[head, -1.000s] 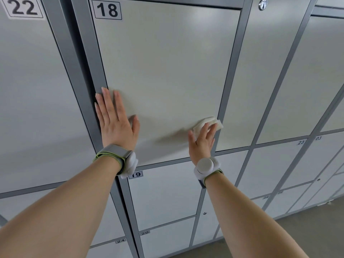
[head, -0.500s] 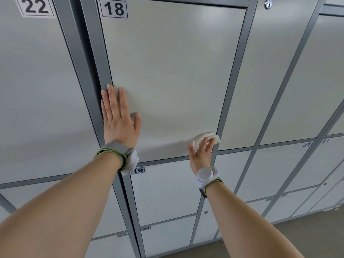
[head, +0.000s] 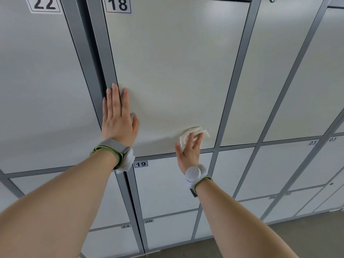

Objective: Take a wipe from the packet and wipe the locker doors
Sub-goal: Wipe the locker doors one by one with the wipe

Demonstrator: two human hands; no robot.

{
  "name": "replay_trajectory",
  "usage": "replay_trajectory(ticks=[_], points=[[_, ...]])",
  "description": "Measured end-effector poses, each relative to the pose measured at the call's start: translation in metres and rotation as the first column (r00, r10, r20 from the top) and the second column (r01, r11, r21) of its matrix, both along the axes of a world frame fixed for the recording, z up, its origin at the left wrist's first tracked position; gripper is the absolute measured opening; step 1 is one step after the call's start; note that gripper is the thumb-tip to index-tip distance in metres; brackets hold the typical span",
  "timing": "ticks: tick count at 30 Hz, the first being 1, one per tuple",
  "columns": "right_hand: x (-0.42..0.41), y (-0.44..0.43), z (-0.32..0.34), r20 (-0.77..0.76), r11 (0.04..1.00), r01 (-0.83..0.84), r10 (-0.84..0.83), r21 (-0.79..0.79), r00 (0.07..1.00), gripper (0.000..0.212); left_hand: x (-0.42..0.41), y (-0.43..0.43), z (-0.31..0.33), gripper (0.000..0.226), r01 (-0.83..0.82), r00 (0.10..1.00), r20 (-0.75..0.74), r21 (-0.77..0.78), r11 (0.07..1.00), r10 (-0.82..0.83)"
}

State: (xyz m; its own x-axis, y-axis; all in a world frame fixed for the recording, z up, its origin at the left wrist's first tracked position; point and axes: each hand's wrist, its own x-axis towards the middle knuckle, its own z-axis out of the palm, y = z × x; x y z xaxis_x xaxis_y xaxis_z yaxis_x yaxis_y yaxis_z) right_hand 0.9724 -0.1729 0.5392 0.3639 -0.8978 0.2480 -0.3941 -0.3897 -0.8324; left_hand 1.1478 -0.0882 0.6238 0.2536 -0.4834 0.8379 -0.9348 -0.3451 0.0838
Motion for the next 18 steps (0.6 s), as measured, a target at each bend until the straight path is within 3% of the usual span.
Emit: replay_trajectory(ticks=[7, 14, 18], points=[[0.014, 0.005, 0.032, 0.056, 0.972, -0.081, 0.095, -0.221, 0.994, 0.067, -0.004, 0.004, -0.003, 0.070, -0.025, 0.999, -0.034, 0.052, 0.998, 0.027], [-0.001, 0.010, -0.018, -0.094, 0.993, -0.105, 0.099, -0.057, 0.991, 0.071, -0.008, 0.014, -0.012, 0.073, -0.054, 0.997, -0.043, 0.146, 0.988, 0.061], [0.007, 0.018, 0.001, -0.015, 0.987, -0.151, 0.150, -0.049, 0.989, 0.069, -0.008, 0.019, -0.020, 0.076, -0.047, 0.997, -0.049, 0.183, 0.982, 0.057]])
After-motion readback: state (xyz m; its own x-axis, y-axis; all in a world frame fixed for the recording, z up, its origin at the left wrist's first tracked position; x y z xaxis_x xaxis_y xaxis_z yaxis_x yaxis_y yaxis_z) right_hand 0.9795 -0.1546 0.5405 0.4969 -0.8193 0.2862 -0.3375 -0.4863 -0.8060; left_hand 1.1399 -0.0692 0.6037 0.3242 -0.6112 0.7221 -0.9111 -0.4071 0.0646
